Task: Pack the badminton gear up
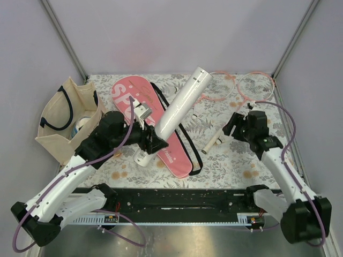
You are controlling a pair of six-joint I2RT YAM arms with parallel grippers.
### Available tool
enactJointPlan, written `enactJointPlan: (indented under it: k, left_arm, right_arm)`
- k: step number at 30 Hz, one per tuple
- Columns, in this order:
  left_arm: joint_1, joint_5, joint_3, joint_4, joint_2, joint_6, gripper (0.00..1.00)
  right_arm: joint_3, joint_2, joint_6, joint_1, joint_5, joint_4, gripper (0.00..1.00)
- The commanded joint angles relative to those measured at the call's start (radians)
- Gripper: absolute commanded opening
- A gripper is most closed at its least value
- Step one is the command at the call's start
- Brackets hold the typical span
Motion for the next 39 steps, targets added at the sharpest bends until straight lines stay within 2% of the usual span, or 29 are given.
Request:
enactJointPlan:
  k: [1, 6, 12, 17, 29, 31, 32, 34, 39]
  left_arm:
    - [0.002, 0.061, 0.025, -0.007, -0.082, 0.099, 0.46]
    - [0.003, 0.141, -0.048, 0.047, -0.141, 0.101, 0.46]
    - [0.003, 0.217, -0.089, 0.093, -0.148, 0.075, 0.46]
    - [0.002, 0.236, -0.091, 0.071, -0.14, 0.073, 0.46]
    - [0.003, 0.294, -0.111, 0.062, -0.119, 0.07, 0.46]
    - [0.002, 0.303, -0.115, 0.061, -0.119, 0.067, 0.46]
    - [0.003, 0.308, -0.118, 0.057, -0.119, 0.069, 0.46]
    - [0.002, 0.31, -0.123, 0.054, -0.119, 0.069, 0.46]
    - [0.002, 0.313, -0.124, 0.054, -0.119, 0.069, 0.46]
  right_arm:
    - [0.145, 0.16, -0.091, -0.142, -0.238, -0.07, 0.75]
    - [0.221, 0.363, -0.109, -0.285, -0.416, -0.075, 0.73]
    - [0.333, 0.59, -0.175, -0.308, -0.517, -0.139, 0.73]
    - [0.336, 0.642, -0.201, -0.308, -0.543, -0.127, 0.72]
    - [0.344, 0.696, -0.227, -0.315, -0.531, -0.152, 0.54]
    - [0.345, 0.704, -0.236, -0.316, -0.523, -0.155, 0.55]
    - [0.35, 0.71, -0.238, -0.318, -0.522, -0.156, 0.61]
    - [0.362, 0.722, -0.244, -0.318, -0.526, -0.164, 0.63]
    - [0.363, 0.73, -0.25, -0.319, -0.579, -0.164, 0.51]
